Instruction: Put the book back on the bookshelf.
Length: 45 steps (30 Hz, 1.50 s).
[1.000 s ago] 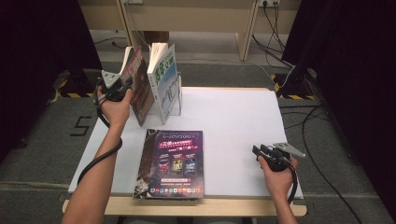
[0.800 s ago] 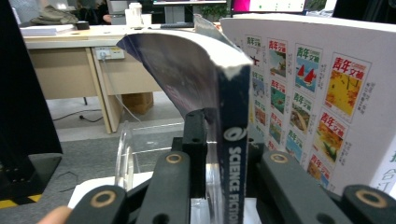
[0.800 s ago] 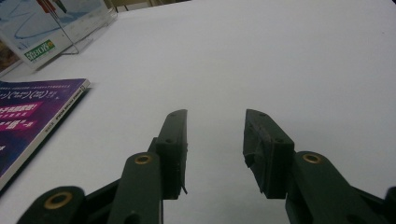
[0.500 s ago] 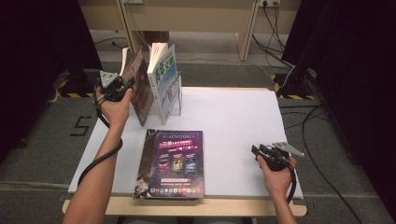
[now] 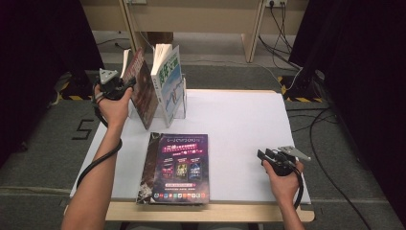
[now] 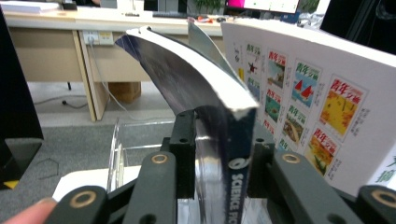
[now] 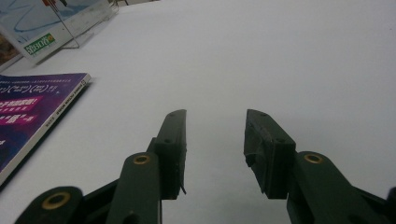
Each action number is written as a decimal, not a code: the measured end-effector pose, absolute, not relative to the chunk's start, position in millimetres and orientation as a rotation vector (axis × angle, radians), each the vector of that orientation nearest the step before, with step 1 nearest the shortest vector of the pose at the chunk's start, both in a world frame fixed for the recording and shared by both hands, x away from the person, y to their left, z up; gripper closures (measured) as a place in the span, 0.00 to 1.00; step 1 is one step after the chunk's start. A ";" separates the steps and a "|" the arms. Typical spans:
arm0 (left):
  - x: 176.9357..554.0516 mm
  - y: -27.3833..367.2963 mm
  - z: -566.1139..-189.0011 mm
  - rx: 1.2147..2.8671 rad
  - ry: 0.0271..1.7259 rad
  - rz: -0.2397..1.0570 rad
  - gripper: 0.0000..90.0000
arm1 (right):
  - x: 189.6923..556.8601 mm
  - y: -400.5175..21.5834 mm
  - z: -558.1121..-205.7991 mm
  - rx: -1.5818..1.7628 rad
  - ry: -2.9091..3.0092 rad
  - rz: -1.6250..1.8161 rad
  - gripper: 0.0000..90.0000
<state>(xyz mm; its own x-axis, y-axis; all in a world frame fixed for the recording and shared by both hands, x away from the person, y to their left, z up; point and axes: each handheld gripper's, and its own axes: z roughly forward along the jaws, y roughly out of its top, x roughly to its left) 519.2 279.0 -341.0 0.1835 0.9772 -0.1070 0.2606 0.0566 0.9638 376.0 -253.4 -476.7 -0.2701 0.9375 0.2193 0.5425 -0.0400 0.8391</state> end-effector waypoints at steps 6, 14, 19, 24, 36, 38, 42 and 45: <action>524.4 277.5 -343.0 1.425 1.325 0.854 0.84 | 375.6 -255.0 -476.5 1.566 1.820 1.241 0.66; 526.4 275.3 -341.0 1.438 1.349 0.846 0.92 | 375.6 -255.7 -477.6 1.576 1.828 1.237 0.65; 527.1 273.5 -339.0 1.462 1.341 0.830 0.93 | 376.1 -256.2 -478.3 1.576 1.833 1.231 0.65; 527.1 270.9 -340.0 1.450 1.326 0.828 0.93 | 376.0 -255.6 -478.6 1.576 1.835 1.232 0.65; 538.0 266.2 -335.0 1.460 1.299 0.842 0.93 | 376.8 -257.6 -480.0 1.577 1.839 1.233 0.65; 539.6 265.1 -334.4 1.457 1.298 0.852 0.93 | 376.9 -257.9 -480.2 1.586 1.835 1.235 0.65; 540.8 263.0 -331.9 1.434 1.284 0.869 0.93 | 377.4 -257.2 -480.8 1.585 1.834 1.237 0.65; 541.7 259.9 -328.4 1.427 1.258 0.907 0.93 | 377.3 -257.1 -480.9 1.580 1.833 1.240 0.65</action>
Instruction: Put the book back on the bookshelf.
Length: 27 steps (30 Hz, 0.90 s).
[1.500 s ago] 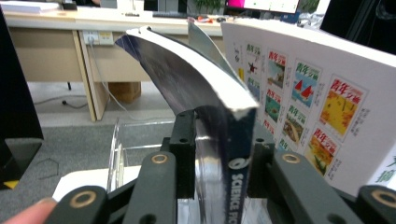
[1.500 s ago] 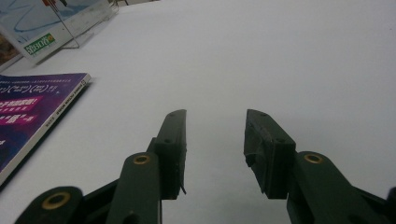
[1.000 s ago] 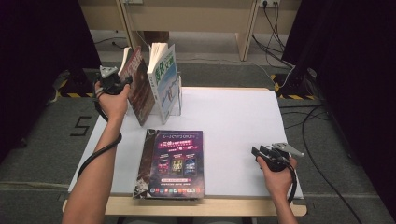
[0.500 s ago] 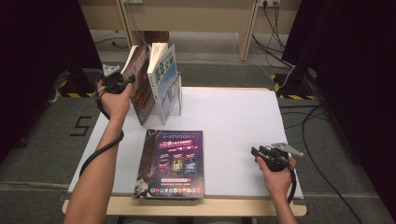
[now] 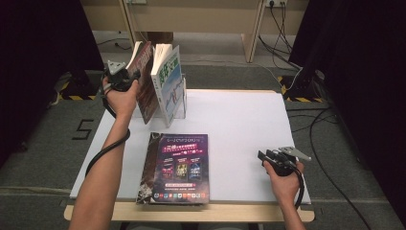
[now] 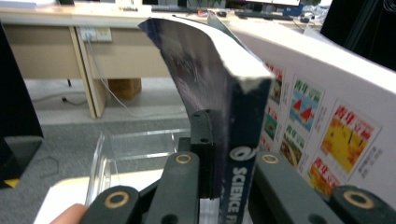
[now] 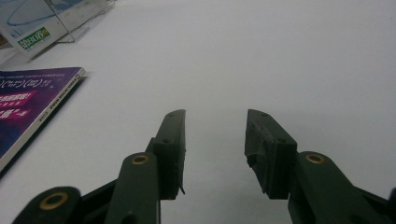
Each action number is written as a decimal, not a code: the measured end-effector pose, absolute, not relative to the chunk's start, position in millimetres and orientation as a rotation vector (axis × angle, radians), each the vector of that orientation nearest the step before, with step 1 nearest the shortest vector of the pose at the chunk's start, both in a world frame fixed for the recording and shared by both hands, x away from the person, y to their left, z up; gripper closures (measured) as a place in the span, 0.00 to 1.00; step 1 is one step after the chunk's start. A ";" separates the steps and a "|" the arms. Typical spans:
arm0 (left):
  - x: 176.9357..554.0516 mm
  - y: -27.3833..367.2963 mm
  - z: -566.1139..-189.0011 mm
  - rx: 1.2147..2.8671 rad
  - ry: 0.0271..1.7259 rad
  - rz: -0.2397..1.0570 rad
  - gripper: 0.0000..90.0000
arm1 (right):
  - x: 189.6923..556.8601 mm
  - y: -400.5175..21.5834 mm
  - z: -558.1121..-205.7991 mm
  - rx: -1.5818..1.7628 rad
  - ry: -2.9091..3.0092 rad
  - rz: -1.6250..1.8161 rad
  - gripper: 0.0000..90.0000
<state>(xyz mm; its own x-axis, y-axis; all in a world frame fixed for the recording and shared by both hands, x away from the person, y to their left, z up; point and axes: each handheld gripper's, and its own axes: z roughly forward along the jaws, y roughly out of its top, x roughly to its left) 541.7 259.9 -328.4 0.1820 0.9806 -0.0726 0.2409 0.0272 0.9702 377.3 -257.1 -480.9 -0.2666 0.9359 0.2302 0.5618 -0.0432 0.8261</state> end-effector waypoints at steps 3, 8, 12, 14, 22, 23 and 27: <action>543.2 255.0 -327.3 1.428 1.227 0.953 0.93 | 377.4 -257.2 -481.1 1.579 1.835 1.239 0.65; 546.8 252.7 -337.0 1.406 1.239 0.973 0.93 | 376.9 -257.0 -480.6 1.575 1.837 1.238 0.65; 546.8 248.2 -344.0 1.443 1.230 1.011 0.93 | 376.5 -258.1 -480.2 1.576 1.836 1.233 0.65; 544.7 246.7 -348.6 1.451 1.219 1.048 0.93 | 376.7 -257.9 -480.9 1.578 1.839 1.237 0.65; 539.6 249.8 -352.8 1.481 1.196 1.124 0.91 | 375.3 -255.3 -480.4 1.577 1.837 1.243 0.66; 539.3 250.4 -352.8 1.486 1.196 1.134 0.90 | 375.2 -255.2 -480.4 1.572 1.840 1.242 0.65; 539.4 253.2 -352.2 1.489 1.207 1.117 0.89 | 375.2 -253.5 -480.9 1.568 1.848 1.240 0.65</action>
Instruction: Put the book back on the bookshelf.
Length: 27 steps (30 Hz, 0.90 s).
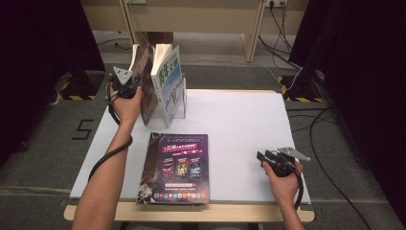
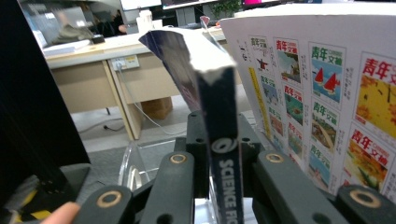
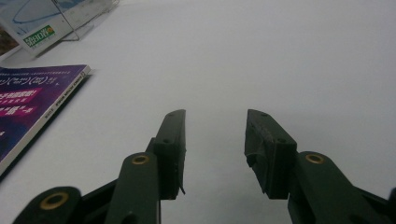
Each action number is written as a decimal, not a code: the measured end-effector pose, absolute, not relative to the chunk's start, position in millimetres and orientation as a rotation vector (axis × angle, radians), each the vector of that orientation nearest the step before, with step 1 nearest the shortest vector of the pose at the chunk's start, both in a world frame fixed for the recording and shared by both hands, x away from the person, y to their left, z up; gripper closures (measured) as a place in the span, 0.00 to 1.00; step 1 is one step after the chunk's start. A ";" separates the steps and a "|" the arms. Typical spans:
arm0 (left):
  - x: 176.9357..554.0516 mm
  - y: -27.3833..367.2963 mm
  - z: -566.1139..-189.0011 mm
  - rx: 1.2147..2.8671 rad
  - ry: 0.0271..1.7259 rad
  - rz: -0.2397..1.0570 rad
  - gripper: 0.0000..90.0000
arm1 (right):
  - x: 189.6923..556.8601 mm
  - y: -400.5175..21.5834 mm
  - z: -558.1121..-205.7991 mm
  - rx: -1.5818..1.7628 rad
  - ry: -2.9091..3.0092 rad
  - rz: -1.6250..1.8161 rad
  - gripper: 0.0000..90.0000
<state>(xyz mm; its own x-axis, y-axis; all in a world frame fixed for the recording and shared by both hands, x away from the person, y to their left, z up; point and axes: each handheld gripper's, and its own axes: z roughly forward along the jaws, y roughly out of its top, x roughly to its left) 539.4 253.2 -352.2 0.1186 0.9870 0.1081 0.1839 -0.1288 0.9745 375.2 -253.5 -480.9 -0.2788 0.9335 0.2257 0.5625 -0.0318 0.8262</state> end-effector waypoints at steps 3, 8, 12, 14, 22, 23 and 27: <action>538.1 253.7 -354.0 1.506 1.202 1.113 0.87 | 374.8 -252.8 -480.7 1.566 1.846 1.237 0.65; 537.2 256.4 -358.0 1.497 1.219 1.093 0.85 | 374.9 -252.5 -481.3 1.567 1.852 1.238 0.65; 536.0 259.1 -363.9 1.495 1.240 1.065 0.82 | 374.9 -251.9 -481.6 1.566 1.855 1.238 0.65; 535.0 260.7 -366.3 1.491 1.254 1.042 0.79 | 374.8 -251.4 -481.6 1.568 1.857 1.235 0.65; 532.3 262.1 -369.9 1.489 1.296 0.957 0.74 | 374.8 -250.0 -481.7 1.564 1.864 1.229 0.65; 531.3 262.5 -370.0 1.485 1.300 0.945 0.72 | 374.8 -250.3 -481.5 1.563 1.863 1.229 0.65; 524.6 264.8 -369.0 1.468 1.316 0.903 0.69 | 374.8 -249.7 -480.8 1.560 1.856 1.230 0.65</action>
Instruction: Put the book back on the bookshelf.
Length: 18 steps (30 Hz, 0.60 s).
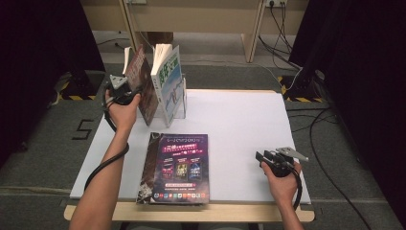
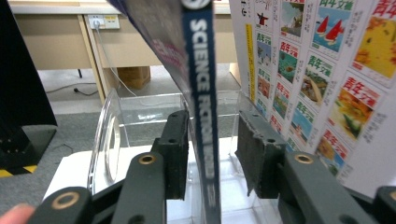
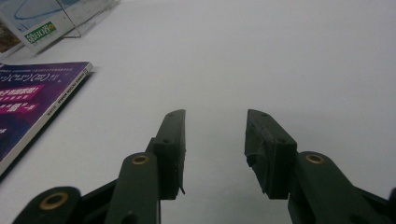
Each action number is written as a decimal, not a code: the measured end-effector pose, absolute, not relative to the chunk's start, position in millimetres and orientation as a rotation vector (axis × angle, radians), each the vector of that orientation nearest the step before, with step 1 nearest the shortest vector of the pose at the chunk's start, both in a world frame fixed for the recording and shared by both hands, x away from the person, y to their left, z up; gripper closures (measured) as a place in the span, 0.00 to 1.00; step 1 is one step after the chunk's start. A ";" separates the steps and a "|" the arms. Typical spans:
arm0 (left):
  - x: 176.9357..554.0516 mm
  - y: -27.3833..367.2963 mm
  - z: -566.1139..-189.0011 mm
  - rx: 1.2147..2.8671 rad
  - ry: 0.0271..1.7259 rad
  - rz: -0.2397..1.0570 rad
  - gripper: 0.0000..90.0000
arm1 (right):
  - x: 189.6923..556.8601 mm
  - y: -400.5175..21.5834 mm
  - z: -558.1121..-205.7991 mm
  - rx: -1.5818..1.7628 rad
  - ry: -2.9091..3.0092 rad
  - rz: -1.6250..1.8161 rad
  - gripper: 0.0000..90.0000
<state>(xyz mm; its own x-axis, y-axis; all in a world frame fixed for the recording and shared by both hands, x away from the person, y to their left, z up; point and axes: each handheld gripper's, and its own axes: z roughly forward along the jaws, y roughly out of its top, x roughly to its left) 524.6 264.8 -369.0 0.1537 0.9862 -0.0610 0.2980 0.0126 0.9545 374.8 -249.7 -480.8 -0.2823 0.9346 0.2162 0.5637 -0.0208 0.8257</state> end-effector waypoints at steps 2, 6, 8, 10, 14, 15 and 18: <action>520.9 266.1 -369.2 1.473 1.319 0.898 0.68 | 374.8 -249.5 -480.7 1.560 1.857 1.228 0.65; 516.2 270.3 -372.7 1.491 1.351 0.863 0.65 | 373.9 -247.4 -478.6 1.553 1.859 1.230 0.65; 513.2 272.6 -374.3 1.481 1.366 0.849 0.63 | 374.0 -247.0 -478.6 1.550 1.859 1.231 0.65; 510.3 274.0 -376.0 1.475 1.383 0.817 0.60 | 373.6 -245.1 -478.4 1.553 1.862 1.233 0.65; 504.0 277.0 -376.2 1.495 1.402 0.770 0.58 | 373.5 -243.7 -477.7 1.552 1.866 1.232 0.65; 501.9 278.1 -376.0 1.493 1.408 0.766 0.58 | 373.7 -243.6 -477.6 1.548 1.864 1.235 0.65; 496.0 281.4 -376.7 1.490 1.415 0.760 0.57 | 373.4 -243.8 -477.5 1.556 1.864 1.235 0.65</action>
